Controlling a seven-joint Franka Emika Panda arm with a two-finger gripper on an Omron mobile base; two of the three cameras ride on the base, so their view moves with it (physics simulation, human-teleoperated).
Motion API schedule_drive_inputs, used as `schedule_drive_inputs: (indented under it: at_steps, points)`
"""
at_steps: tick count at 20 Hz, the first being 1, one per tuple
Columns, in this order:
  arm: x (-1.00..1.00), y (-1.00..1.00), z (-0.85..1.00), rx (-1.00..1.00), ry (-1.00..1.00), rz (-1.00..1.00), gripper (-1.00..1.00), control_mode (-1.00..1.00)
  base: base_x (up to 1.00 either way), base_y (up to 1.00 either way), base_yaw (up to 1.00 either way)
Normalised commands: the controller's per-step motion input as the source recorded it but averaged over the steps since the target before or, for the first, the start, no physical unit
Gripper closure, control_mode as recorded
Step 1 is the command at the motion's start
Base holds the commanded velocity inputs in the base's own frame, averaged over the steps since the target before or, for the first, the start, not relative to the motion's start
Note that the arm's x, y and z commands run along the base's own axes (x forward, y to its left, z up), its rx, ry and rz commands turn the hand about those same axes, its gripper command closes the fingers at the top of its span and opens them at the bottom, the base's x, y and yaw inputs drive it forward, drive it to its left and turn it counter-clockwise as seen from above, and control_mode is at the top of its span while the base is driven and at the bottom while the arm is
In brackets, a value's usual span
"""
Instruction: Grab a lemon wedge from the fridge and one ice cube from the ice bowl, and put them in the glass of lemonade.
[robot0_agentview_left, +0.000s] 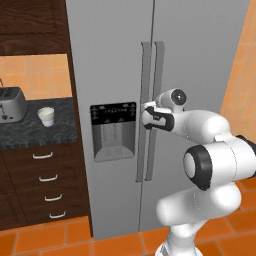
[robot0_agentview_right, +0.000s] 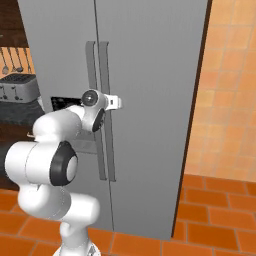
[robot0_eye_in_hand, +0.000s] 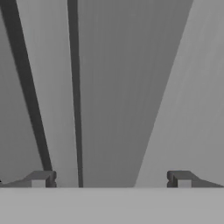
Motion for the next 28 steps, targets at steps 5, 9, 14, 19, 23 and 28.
schedule_drive_inputs:
  at_steps: [5,9,14,19,23,28]
  points:
    - [0.48,0.11,-0.02,0.0,0.0,0.0,1.0,-1.0,0.0,0.0,0.0]
    - [0.27,-0.04,-0.06,0.0,-0.06,-0.06,1.0,-1.0,0.0,0.0,0.0]
    - [-0.02,-0.56,0.0,0.01,-0.07,-0.21,1.0,-1.0,0.0,0.0,0.0]
    - [-0.21,-0.83,0.01,0.08,-0.04,-0.2,1.0,-1.0,0.0,0.0,0.0]
    - [-0.63,-0.92,0.06,0.19,-0.08,-0.12,1.0,-1.0,0.0,0.0,0.0]
    - [-0.75,-0.97,0.2,0.22,-0.08,-0.08,1.0,-1.0,0.0,0.0,0.0]
